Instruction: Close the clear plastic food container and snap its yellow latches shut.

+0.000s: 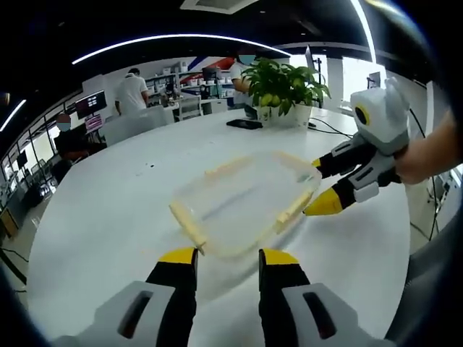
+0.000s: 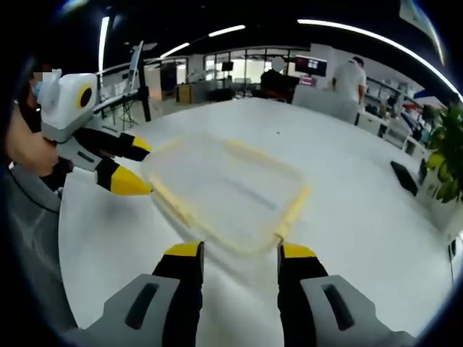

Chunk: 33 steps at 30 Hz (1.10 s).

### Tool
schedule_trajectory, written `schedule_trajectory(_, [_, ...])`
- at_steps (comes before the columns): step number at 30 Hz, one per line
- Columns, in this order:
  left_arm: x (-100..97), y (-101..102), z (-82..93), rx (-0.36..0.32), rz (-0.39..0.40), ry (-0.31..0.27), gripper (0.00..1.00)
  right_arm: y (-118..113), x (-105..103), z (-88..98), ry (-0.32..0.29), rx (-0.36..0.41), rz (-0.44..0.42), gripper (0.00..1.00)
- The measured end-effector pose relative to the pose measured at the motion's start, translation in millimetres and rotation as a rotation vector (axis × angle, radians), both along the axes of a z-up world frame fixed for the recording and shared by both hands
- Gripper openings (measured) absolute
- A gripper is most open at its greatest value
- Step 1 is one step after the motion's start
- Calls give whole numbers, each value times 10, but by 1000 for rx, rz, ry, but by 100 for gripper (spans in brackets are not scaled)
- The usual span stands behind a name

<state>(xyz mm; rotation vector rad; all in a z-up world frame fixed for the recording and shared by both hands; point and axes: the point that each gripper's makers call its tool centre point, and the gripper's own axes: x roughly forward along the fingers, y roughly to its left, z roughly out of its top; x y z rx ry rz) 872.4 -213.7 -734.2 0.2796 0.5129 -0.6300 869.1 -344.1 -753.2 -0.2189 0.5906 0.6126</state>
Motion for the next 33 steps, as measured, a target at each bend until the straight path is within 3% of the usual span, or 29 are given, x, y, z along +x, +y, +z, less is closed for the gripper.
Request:
schedule_trajectory(13, [88, 164, -5, 10, 17, -8, 27, 148, 54, 2, 0, -19, 37, 34])
schedule_trajectory(26, [311, 546, -7, 41, 56, -26, 27, 503, 241, 46, -14, 15, 29, 32])
schedule_trajectory(33, [351, 628, -3, 42, 76, -29, 27, 608, 298, 48, -10, 31, 19, 33])
